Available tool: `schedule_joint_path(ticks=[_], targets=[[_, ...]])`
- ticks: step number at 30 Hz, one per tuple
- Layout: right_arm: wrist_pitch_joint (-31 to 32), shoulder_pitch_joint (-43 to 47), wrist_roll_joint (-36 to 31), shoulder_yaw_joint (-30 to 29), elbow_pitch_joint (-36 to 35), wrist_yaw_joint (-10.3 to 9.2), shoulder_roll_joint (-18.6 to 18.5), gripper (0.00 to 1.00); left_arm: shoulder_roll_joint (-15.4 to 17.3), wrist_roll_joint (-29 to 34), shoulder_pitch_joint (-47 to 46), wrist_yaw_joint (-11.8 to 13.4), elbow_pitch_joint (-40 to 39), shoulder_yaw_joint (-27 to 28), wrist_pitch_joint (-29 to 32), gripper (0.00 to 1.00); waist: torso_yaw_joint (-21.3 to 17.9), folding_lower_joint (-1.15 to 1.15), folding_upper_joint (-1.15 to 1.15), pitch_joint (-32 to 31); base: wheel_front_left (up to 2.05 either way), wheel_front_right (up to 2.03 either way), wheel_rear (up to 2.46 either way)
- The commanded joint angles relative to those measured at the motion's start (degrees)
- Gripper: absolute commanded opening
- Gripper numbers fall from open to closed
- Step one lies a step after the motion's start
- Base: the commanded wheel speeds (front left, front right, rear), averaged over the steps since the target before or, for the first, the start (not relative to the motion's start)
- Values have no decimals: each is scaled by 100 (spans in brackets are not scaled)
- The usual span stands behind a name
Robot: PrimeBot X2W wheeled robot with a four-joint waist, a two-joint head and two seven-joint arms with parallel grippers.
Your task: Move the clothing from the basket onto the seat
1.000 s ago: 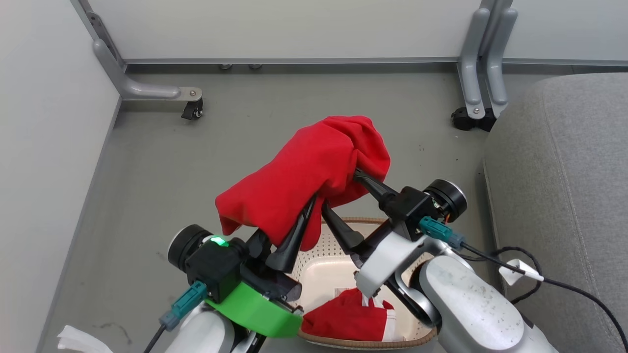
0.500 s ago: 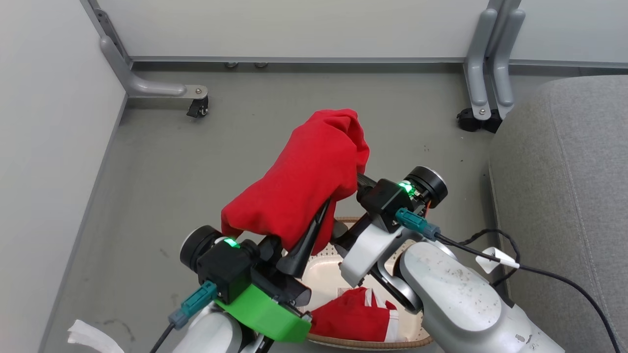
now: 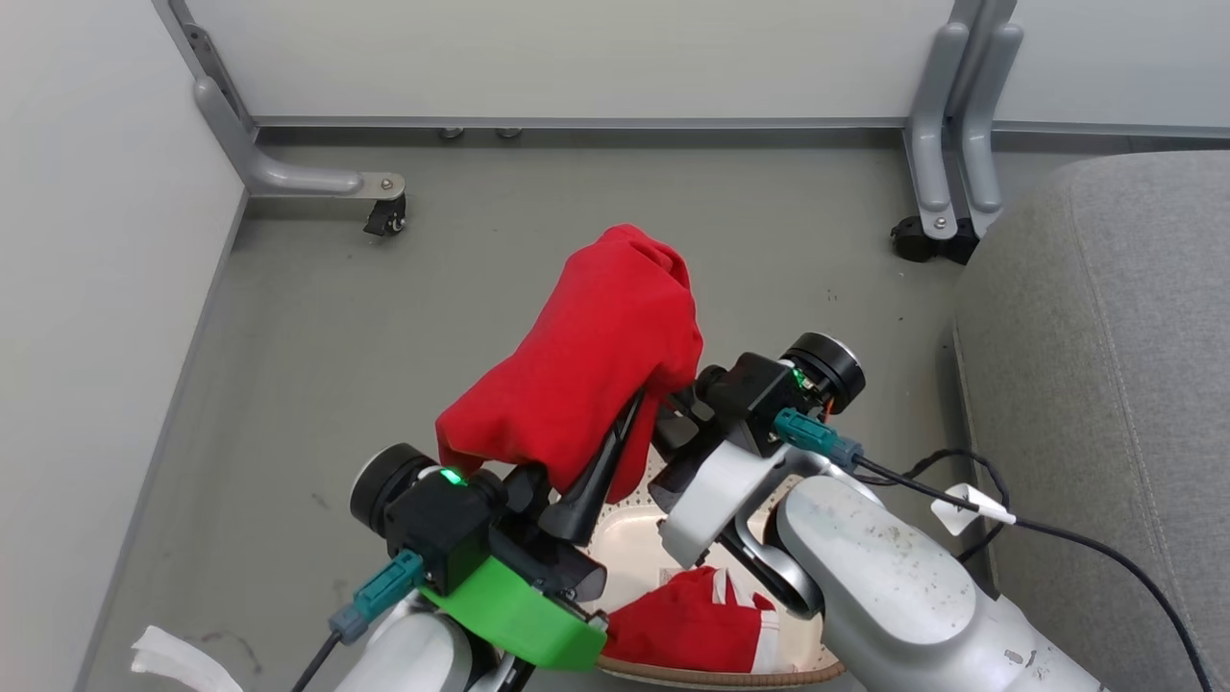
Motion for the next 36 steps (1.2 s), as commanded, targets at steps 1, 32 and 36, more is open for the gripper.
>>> schedule_joint_path(ticks=[1, 32, 36], targets=[[-38, -62, 51, 7, 14, 0, -17, 0, 39, -21, -81, 22, 20, 2, -21, 0, -4, 0, 0, -10, 0, 0, 0], [-116, -36, 259, -629, 17, 0, -127, 0, 217, -41, 66, 262, 78, -95, 224, 100, -63, 0, 0, 4, 0, 0, 0], [-119, -3, 213, -785, 10, 0, -119, 0, 248, -11, 57, 274, 103, -119, 253, 100, -132, 0, 0, 26, 0, 0, 0]])
